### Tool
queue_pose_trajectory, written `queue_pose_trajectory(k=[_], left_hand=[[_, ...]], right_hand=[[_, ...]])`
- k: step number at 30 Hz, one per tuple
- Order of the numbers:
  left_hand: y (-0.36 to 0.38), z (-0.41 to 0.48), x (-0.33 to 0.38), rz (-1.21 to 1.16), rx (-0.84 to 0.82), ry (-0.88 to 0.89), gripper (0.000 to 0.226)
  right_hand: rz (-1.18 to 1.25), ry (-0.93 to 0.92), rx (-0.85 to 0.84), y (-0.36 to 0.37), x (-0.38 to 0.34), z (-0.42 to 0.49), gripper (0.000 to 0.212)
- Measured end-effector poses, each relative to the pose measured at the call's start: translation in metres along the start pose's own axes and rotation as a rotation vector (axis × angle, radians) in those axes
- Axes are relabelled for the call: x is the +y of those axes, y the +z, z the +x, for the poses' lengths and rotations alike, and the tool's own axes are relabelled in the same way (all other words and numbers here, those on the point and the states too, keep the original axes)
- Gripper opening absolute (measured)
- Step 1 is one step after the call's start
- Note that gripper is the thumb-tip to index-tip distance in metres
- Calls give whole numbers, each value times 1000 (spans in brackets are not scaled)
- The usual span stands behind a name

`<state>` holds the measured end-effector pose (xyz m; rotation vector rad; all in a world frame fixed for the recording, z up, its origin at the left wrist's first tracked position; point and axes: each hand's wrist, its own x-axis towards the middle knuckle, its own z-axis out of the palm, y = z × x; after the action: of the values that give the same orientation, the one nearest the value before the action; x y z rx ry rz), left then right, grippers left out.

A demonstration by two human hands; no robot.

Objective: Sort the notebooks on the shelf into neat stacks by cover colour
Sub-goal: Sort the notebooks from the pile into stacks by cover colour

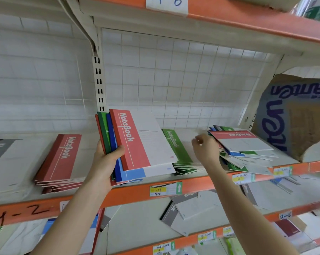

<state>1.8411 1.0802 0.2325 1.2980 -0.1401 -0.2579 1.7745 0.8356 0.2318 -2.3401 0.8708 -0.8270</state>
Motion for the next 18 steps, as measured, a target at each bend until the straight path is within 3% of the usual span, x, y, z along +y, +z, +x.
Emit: queue_pose_trajectory(k=[3, 5, 14, 18], left_hand=[[4, -4, 0, 11, -33, 1, 35], [5, -7, 1, 16, -45, -1, 33], [-29, -17, 10, 29, 105, -17, 24], [-68, -19, 18, 10, 213, -120, 19]], right_hand=[[311, 43, -271, -1, -35, -14, 32], [311, 93, -449, 0, -52, -23, 32], [370, 97, -356, 22, -74, -37, 18], [397, 56, -379, 31, -88, -42, 14]])
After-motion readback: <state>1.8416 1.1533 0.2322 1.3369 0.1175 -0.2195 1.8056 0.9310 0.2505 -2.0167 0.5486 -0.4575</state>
